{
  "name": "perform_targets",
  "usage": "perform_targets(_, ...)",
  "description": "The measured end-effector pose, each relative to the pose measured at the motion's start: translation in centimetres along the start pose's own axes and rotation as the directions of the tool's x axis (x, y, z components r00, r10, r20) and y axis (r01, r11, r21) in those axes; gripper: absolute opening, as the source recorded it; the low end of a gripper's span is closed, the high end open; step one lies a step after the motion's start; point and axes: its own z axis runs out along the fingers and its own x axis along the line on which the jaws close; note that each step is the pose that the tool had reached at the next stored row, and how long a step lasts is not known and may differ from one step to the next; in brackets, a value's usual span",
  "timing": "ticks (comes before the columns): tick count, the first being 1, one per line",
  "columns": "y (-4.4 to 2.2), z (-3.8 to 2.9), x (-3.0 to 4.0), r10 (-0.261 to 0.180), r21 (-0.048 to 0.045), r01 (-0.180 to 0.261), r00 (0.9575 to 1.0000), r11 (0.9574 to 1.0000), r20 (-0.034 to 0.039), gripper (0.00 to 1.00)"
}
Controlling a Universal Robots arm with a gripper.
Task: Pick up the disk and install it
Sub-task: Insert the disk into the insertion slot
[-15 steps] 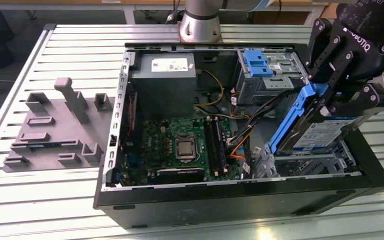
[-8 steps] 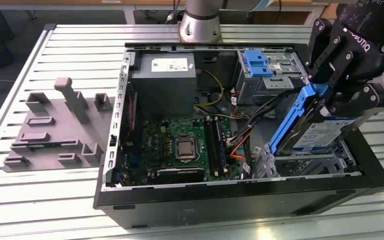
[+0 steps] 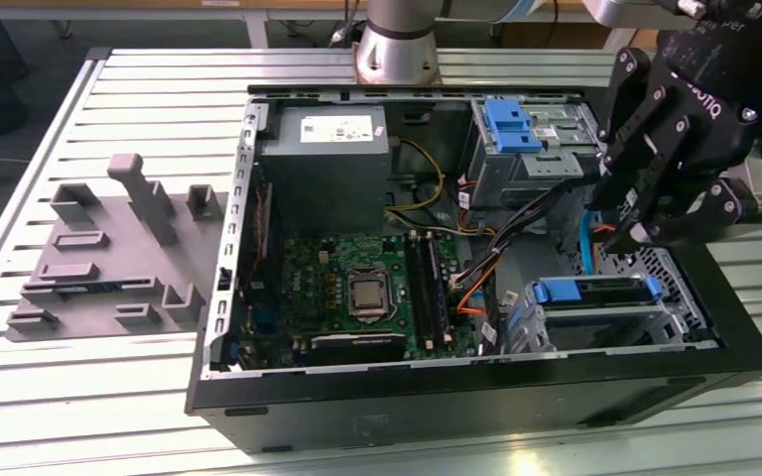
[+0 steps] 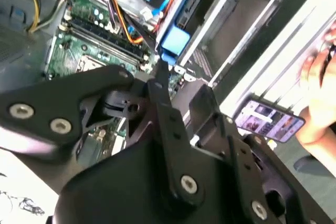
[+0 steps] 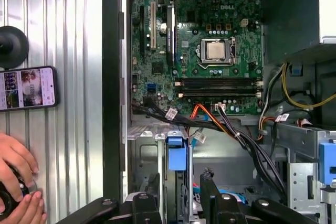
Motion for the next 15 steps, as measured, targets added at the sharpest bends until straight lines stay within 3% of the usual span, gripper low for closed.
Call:
perform_targets(3, -0.01, 0.54, -0.01, 0.0, 0.0, 0.0, 1.0, 1.0, 0.0001, 0.42)
perform_targets(5, -0.02, 0.91, -0.01, 0.0, 0.0, 0.0, 1.0, 1.0, 0.0, 0.3)
perform_targets(8, -0.03, 1.45, -0.01, 0.0, 0.0, 0.0, 1.0, 1.0, 0.0, 0.24)
perform_targets(10, -0.09, 2.01, -0.02, 0.0, 0.0, 0.0, 1.0, 1.0, 0.0001, 0.11)
perform_targets(15, -0.31, 2.92, -0.08, -0.001, 0.0009, 0.001, 1.0, 1.0, -0.0015, 0.11)
